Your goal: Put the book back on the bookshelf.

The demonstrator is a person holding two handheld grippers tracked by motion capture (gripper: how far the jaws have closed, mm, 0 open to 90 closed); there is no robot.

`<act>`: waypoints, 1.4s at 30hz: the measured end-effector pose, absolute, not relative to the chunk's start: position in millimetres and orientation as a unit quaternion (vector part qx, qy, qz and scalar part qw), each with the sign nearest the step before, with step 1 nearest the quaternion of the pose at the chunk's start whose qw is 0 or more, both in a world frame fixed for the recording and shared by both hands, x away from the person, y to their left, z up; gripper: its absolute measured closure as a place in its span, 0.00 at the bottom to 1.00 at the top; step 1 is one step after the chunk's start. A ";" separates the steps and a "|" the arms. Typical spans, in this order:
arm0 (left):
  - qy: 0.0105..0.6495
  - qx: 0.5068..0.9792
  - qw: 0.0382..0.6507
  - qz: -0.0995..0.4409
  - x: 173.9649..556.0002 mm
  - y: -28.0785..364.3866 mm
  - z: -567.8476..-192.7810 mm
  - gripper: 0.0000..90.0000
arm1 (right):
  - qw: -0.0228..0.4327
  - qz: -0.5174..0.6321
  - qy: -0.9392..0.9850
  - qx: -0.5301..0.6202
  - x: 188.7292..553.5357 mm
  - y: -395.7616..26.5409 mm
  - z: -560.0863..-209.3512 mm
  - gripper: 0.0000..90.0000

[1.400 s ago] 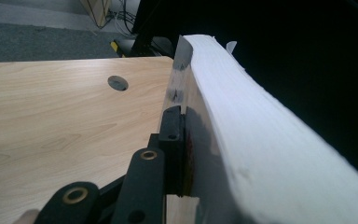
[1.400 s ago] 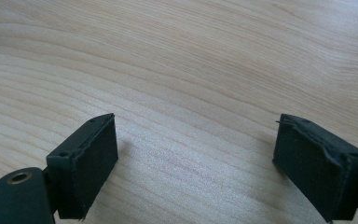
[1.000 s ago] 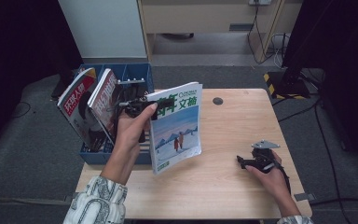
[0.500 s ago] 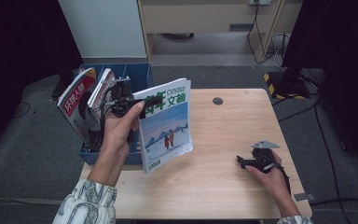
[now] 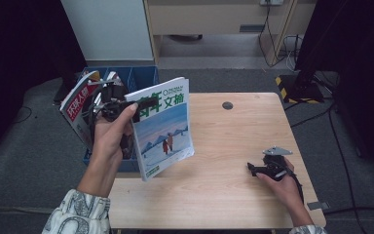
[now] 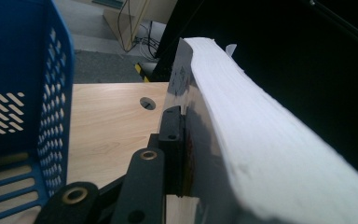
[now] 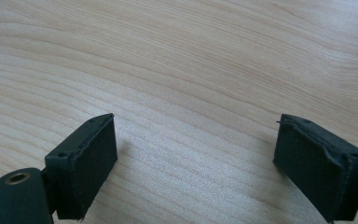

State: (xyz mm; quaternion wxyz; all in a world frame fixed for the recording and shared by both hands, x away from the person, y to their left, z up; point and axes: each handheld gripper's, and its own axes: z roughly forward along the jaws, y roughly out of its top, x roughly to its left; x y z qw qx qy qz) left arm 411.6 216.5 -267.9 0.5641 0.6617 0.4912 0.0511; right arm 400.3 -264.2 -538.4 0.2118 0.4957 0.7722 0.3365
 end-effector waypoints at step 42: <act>0.546 0.615 0.559 0.110 405.5 302.8 -243.1 0.80 | 0.212 0.336 0.773 0.495 400.5 -264.2 -538.4 0.15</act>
